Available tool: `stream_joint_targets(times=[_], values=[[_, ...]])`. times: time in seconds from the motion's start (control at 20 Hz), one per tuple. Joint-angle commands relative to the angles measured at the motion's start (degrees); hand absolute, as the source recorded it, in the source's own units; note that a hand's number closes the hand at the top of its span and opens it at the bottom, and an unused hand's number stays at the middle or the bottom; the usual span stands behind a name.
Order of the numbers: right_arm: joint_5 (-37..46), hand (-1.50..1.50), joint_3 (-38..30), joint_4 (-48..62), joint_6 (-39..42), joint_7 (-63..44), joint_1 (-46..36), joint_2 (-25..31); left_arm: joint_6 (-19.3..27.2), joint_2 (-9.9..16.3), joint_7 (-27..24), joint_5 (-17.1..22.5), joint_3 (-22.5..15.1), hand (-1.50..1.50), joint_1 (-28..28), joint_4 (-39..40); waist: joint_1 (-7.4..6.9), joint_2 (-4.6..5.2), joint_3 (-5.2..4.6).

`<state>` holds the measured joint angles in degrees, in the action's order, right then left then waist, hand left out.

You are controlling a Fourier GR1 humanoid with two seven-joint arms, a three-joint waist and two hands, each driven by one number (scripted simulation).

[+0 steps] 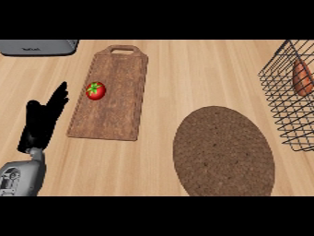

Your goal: Pick the sweet potato from the placemat and place it in the basket

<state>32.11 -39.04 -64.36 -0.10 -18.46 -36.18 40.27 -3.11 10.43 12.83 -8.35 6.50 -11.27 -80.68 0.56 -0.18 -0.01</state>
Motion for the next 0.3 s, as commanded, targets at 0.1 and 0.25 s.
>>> stream_joint_targets(times=[0.1,0.25], values=[[-9.1,-1.5,-11.2,-2.3,6.2,2.6,10.8,5.5,0.1,1.3,1.0,-0.4,1.1,0.0,-2.1,2.1,1.13,-0.1,0.03],[-13.1,-1.5,-17.2,3.4,9.8,7.9,14.6,10.6,-0.4,0.4,-2.5,-0.2,0.4,0.0,1.4,1.8,0.62,0.01,0.06]])
